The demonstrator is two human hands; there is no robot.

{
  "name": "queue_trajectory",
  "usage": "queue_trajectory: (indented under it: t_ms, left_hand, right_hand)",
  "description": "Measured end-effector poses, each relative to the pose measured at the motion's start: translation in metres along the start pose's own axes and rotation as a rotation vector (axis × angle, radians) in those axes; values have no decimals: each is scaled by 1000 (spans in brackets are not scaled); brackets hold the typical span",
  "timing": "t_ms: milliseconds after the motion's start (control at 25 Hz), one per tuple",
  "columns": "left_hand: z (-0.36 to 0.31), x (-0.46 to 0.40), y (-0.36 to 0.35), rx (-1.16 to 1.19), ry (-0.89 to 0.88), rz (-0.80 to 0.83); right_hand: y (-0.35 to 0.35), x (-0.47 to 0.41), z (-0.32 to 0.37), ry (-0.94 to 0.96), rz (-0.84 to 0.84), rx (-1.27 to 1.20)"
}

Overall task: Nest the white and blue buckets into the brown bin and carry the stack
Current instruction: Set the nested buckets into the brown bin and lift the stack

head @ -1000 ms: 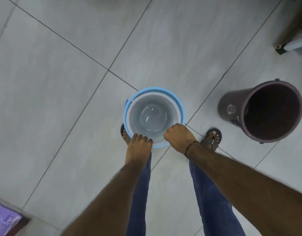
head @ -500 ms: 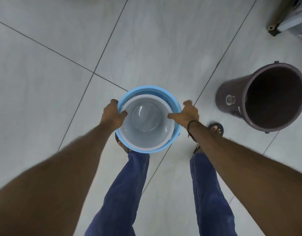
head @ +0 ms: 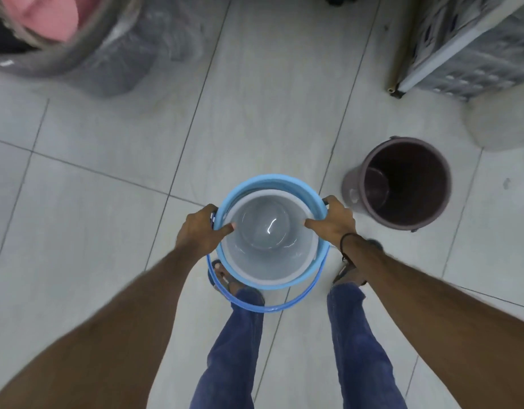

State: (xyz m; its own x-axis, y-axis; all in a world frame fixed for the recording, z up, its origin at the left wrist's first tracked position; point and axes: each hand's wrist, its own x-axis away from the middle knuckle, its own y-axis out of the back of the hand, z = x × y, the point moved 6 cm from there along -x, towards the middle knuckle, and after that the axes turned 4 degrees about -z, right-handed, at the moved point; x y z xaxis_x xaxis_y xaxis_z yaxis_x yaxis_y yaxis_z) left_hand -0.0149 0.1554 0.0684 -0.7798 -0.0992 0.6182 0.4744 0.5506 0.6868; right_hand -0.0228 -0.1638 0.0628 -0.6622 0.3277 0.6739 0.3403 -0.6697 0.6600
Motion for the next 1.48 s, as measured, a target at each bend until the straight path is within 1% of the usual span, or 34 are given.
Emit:
queue_trajectory:
  t_ms: [160, 280, 360, 480, 560, 640, 760, 840, 960, 1080, 1160, 1280, 1360, 1400, 1480]
  left_hand:
    - [-130, 38, 41, 63, -76, -47]
    - [-228, 76, 51, 108, -97, -36]
    - [-294, 98, 47, 120, -134, -26]
    - [-363, 106, 22, 139, -175, 1]
    - [-400, 93, -9, 151, -179, 25]
    - [-419, 76, -36, 147, -184, 29]
    - [-429, 33, -91, 156, -174, 13]
    - [-422, -4, -133, 158, -163, 12]
    - [-395, -63, -195, 136, -85, 33]
    - [-365, -110, -237, 81, -1, 51]
    - [-353, -133, -252, 47, 34, 64]
    - [-346, -156, -266, -33, 46, 71]
    - [-340, -167, -274, -61, 73, 110]
    - [-337, -169, -279, -29, 107, 160]
    - [-333, -165, -285, 99, 217, 270]
  right_hand:
    - [138, 27, -9, 18, -127, -69]
    - [237, 44, -32, 7, -176, -128]
    - [302, 50, -53, 5, -217, -161]
    - [360, 43, -85, -24, -256, -168]
    - [385, 22, -111, -44, -294, -173]
    - [391, -2, -134, -53, -324, -180]
    - [373, -54, -172, -75, -369, -216]
    - [348, -97, -194, -61, -408, -226]
    - [295, -159, -227, -62, -417, -252]
    - [249, -203, -248, -98, -385, -199]
    - [229, -225, -253, -148, -350, -143]
    - [213, -246, -257, -159, -334, -86]
    - [203, -256, -266, -206, -326, -124]
    - [198, -259, -274, -260, -282, -168]
    - [188, -260, -291, -444, -129, -341]
